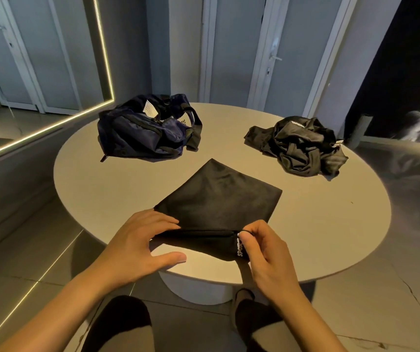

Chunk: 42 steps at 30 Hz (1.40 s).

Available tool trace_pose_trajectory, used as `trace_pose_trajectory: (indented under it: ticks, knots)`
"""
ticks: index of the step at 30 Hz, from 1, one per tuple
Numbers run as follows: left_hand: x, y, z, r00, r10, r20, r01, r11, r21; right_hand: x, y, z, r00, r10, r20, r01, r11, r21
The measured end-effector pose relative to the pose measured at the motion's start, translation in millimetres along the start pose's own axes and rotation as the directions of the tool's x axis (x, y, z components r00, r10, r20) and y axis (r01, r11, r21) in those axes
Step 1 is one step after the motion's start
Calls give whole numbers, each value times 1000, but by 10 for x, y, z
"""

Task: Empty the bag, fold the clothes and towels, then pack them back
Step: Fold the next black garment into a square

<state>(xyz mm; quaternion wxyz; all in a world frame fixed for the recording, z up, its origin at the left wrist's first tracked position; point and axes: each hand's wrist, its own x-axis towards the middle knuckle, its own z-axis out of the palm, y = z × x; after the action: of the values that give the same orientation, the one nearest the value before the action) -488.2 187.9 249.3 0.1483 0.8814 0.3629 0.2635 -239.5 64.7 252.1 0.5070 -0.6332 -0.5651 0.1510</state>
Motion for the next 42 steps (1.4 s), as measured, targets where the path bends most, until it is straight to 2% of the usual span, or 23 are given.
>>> trace_pose_trajectory:
  ticks: [6,9,13,15,20,23,25,27,29,32,35,36,37,40,42]
  knots:
    - [-24,76,-84,990,82,-116,-84,996,-12,134,32,-93,984,150,-92,-132,975,181]
    - [-11,161,-149,992,19,-125,-38,988,-149,201,67,-164,971,213,-111,-180,951,250]
    - [74,347,-261,996,-73,-40,53,922,-384,250,46,-281,964,236,-124,-176,913,369]
    - [128,414,-307,993,-116,-25,91,880,-467,226,39,-347,971,219,-96,-163,899,407]
    - [309,491,-415,986,-165,3,136,801,-584,96,103,-498,976,166,143,-212,878,429]
    - [497,589,-486,984,-180,-9,131,746,-653,192,64,-529,974,185,127,-223,861,457]
    - [684,609,-485,970,-239,-52,142,721,-679,336,24,-533,980,178,92,-201,864,463]
    - [879,571,-447,932,-361,-32,217,627,-748,505,-10,-511,984,172,44,-174,883,435]
    - [1004,507,-396,884,-456,101,337,471,-815,664,17,-462,983,182,-9,-163,901,401]
    - [1035,424,-302,837,-442,322,479,308,-822,851,111,-354,964,252,-82,-210,915,345]
    - [1047,418,-161,813,-442,378,510,229,-829,952,198,-267,929,340,-149,-290,916,277]
    - [1062,406,-113,815,-464,348,496,248,-832,973,230,-251,916,366,-165,-315,910,269]
    - [1085,389,-68,824,-484,294,477,313,-821,990,258,-244,903,393,-174,-339,900,274]
    - [1156,280,61,857,-506,99,435,605,-667,973,344,-241,885,449,-126,-387,857,339]
    - [1187,175,156,877,-480,26,415,729,-544,934,403,-219,883,461,-82,-412,848,332]
